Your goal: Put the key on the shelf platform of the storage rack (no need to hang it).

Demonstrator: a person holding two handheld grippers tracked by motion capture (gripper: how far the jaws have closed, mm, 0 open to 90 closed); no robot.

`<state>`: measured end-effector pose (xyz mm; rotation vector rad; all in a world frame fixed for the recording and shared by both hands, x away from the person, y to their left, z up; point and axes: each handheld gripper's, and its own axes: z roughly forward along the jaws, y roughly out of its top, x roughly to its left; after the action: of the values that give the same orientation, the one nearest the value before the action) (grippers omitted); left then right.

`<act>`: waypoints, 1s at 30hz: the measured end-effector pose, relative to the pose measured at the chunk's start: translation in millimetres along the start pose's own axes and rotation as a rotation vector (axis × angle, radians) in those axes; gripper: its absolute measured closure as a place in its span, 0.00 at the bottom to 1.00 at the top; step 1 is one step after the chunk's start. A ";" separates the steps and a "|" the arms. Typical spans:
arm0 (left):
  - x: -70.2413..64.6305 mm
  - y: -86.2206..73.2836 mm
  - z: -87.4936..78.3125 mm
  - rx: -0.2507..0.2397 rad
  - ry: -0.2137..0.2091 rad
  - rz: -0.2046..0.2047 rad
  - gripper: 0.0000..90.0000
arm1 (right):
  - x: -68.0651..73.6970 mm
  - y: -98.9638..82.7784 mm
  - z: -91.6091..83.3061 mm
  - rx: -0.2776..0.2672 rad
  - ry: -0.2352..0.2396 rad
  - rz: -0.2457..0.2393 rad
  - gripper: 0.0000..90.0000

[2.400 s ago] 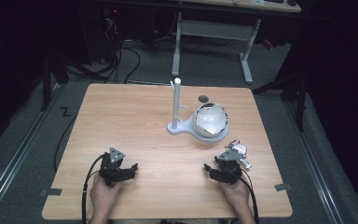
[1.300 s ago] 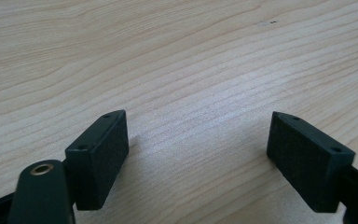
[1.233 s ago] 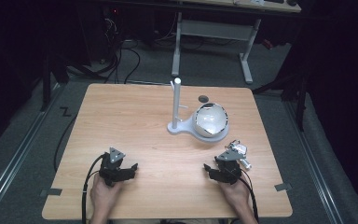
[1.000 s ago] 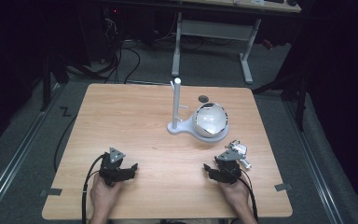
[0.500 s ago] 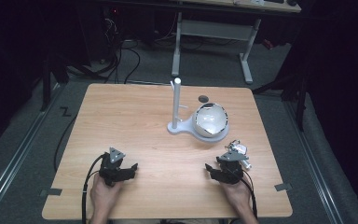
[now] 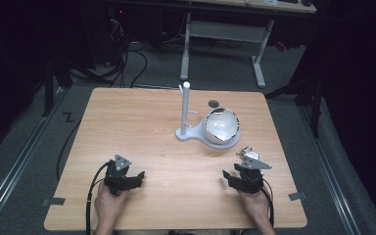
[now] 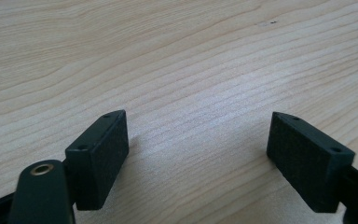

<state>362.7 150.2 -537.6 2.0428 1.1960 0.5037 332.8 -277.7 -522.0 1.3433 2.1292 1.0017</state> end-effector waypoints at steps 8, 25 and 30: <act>0.0 0.0 0.0 0.000 0.001 0.001 0.23 | -5.4 -3.9 -5.2 -0.009 -0.005 0.017 0.50; 0.0 -0.1 0.0 0.000 0.000 0.001 0.23 | -26.1 -1.2 -23.7 -0.019 -0.046 0.040 0.55; 0.1 0.0 -0.1 0.001 0.000 0.002 0.23 | -33.2 0.9 -25.2 -0.019 -0.074 0.039 0.55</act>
<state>362.7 150.3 -537.6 2.0450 1.1947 0.5042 330.7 -316.0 -505.7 1.3962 2.0416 0.9696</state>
